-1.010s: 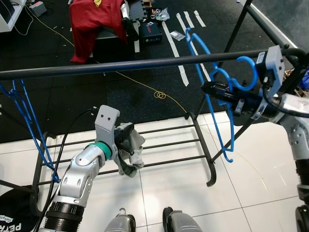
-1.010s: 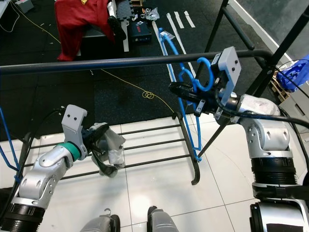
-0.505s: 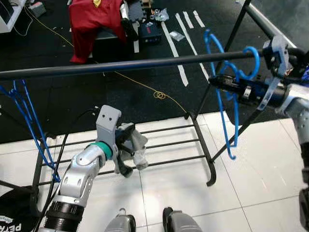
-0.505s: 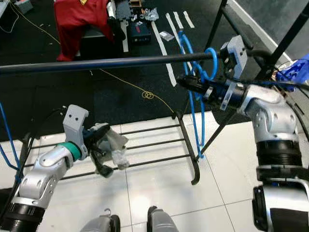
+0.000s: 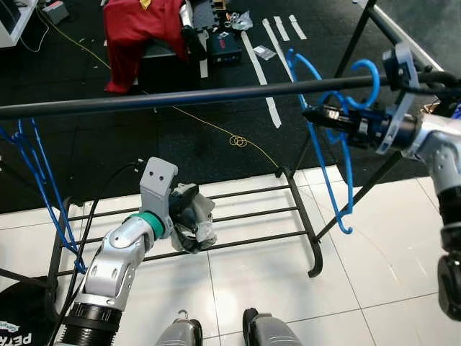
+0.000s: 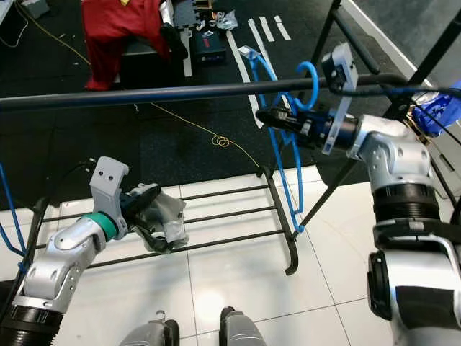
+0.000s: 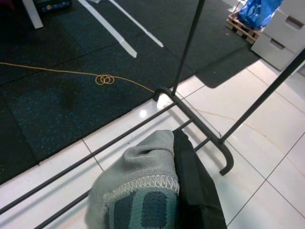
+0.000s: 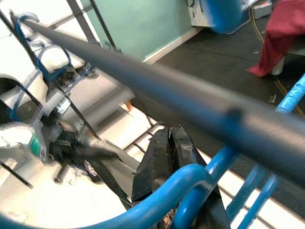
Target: Hang hanger
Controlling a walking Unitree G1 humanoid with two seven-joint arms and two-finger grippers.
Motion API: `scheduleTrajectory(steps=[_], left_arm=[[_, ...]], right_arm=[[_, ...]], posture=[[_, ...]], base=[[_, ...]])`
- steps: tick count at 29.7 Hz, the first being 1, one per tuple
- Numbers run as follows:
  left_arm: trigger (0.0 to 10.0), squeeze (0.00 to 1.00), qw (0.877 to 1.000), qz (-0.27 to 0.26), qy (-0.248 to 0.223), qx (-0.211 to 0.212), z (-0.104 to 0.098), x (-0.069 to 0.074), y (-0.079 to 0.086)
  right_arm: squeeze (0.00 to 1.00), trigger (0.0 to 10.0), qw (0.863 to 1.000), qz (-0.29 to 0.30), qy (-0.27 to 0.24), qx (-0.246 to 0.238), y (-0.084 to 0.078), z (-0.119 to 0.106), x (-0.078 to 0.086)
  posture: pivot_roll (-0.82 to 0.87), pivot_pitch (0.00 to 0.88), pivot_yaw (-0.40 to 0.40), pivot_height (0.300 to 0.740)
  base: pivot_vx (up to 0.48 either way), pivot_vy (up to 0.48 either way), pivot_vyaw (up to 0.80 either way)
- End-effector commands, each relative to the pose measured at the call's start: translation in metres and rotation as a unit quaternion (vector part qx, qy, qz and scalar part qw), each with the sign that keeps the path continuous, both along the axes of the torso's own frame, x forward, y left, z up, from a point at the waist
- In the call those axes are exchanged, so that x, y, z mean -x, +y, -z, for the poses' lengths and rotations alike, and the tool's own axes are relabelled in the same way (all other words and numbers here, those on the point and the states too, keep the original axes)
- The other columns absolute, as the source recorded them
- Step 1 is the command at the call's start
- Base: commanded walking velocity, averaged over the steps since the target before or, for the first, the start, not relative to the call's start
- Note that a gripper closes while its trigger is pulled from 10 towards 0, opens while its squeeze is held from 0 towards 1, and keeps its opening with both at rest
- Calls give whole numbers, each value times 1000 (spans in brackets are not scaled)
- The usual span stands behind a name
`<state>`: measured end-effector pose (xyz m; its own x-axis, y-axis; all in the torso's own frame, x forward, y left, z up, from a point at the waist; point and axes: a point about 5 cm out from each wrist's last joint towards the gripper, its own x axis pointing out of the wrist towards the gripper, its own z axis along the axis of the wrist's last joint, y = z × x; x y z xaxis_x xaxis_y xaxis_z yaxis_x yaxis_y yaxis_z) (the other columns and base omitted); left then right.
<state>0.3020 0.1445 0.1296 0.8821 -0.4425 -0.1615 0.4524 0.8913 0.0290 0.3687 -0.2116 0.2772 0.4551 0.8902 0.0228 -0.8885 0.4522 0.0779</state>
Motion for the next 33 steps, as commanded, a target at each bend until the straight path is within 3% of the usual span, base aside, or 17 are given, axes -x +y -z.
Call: scheduleTrajectory(steps=[1,16,27,28,29,30,31,32,33], left_arm=[[10000,0,1000,-2,11,-5,4,4,3],[10000,0,1000,2,17,-9,3,7,5],[10000,0,1000,5,19,-9,4,7,4],[10000,0,1000,6,19,-10,4,7,3],[10000,0,1000,6,19,-10,4,7,3],[10000,0,1000,7,19,-9,3,6,3],[10000,0,1000,7,19,-9,3,6,3],[10000,0,1000,7,18,-9,3,6,2],[10000,0,1000,7,18,-9,3,6,2]], right_arm=[[0,0,1000,2,12,-24,-1,1,-2],[0,0,993,80,60,-60,-7,11,-17],[0,0,992,87,67,-58,-8,15,-18],[0,3765,993,86,66,-50,-8,16,-18],[0,3765,993,86,66,-50,-8,16,-18],[573,10000,993,86,64,-42,-9,17,-18],[573,10000,993,86,64,-42,-9,17,-18],[1000,10000,994,85,62,-37,-9,17,-18],[1000,10000,994,85,62,-37,-9,17,-18]], posture=[[-24,147,34,740],[-7,160,38,740],[-10,161,44,740],[-12,160,45,740],[-12,160,45,740],[-13,160,46,740],[-13,160,46,740],[-13,159,46,740],[-13,159,46,740]], base=[[0,0,0],[0,0,0],[0,0,0],[0,0,0],[0,0,0],[0,0,0],[0,0,0],[0,0,0],[0,0,0]])
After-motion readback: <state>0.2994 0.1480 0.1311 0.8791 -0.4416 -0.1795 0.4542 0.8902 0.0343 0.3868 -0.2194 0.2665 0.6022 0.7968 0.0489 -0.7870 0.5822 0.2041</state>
